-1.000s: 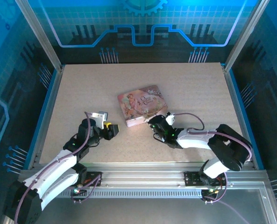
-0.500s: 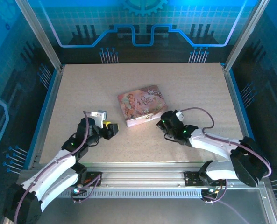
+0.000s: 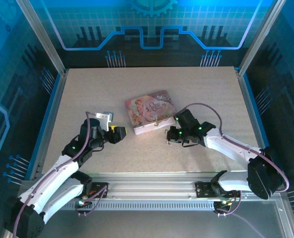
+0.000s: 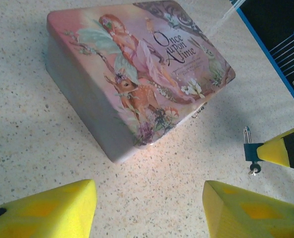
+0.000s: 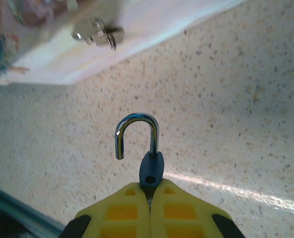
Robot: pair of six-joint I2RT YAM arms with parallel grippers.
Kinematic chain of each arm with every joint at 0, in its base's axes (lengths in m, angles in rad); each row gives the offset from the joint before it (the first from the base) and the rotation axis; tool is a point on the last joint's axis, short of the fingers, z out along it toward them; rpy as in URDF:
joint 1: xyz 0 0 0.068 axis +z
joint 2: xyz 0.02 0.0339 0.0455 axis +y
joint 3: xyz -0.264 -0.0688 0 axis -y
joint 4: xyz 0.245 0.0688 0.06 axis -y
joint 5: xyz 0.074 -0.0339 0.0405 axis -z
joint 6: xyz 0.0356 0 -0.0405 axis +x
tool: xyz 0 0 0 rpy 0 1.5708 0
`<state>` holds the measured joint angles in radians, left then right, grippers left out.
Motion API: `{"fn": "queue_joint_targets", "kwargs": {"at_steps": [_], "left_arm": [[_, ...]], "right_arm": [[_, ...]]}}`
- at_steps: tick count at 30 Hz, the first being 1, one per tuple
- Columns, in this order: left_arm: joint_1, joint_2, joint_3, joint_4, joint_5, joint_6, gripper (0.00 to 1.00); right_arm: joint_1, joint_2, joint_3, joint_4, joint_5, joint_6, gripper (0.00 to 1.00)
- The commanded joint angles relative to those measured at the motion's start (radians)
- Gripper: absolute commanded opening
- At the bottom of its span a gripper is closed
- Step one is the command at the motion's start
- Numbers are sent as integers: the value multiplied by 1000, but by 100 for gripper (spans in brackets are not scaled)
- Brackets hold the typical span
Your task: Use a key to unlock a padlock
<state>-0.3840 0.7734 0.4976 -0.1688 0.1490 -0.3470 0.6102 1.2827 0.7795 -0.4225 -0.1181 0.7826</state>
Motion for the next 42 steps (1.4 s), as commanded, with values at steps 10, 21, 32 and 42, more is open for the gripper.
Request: {"fn": "queue_joint_targets", "kwargs": {"at_steps": [10,21,32,42], "left_arm": [[-124,133,89,-11,-2,-57,60],[-226,242,137,28,-38,-60,61],[-225,215,147,-14,-71,-30,63],[-224,195,226,-127,-153,75,71]], "right_arm": [[-269,118,-30,-121,-173,-280,3],[-292,261,31,-133,-91,-340,9],[-297,226,76,-214,3,-373,41],[-298,60,152,-311,20,-390,58]]}}
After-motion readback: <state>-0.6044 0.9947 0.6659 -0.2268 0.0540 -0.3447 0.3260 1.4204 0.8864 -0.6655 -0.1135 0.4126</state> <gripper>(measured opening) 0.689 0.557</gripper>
